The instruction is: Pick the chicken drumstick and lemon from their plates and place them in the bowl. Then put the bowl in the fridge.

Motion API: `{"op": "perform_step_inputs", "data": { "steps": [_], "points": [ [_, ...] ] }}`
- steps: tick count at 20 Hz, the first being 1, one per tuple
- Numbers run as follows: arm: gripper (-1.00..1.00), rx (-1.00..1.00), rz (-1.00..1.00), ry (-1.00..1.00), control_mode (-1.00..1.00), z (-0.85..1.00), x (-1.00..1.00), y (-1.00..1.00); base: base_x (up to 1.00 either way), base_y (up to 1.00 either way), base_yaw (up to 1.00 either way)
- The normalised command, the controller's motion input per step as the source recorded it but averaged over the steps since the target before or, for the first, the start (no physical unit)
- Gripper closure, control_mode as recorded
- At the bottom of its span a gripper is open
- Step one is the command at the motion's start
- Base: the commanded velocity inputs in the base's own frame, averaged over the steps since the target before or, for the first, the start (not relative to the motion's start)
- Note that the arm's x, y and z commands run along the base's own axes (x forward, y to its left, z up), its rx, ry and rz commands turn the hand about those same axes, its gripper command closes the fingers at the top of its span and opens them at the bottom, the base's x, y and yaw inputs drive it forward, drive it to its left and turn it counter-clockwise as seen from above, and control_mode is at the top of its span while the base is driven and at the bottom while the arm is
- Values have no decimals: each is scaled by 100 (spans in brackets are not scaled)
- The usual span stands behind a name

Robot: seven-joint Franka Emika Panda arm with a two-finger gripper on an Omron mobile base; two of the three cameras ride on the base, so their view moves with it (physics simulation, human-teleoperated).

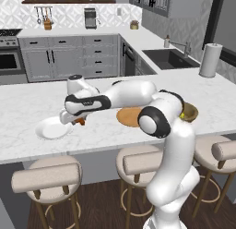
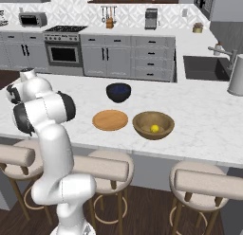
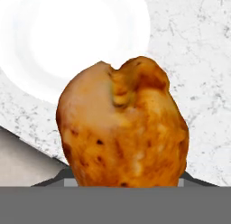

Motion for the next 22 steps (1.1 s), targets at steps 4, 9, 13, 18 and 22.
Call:
{"op": "perform_step_inputs", "data": {
  "steps": [4,9,13,18,22],
  "points": [
    [100,0,0,5,-100,78,-8,-100,0,0,0],
    [100,0,-2,3,-100,59,3,-100,0,0,0],
    [100,-5,0,6,-100,36,6,-100,0,0,0],
    [100,-5,0,1,-100,7,0,-100,0,0,0],
    [100,-2,-1,3,-100,0,0,-100,0,0,0]
  ]
}}
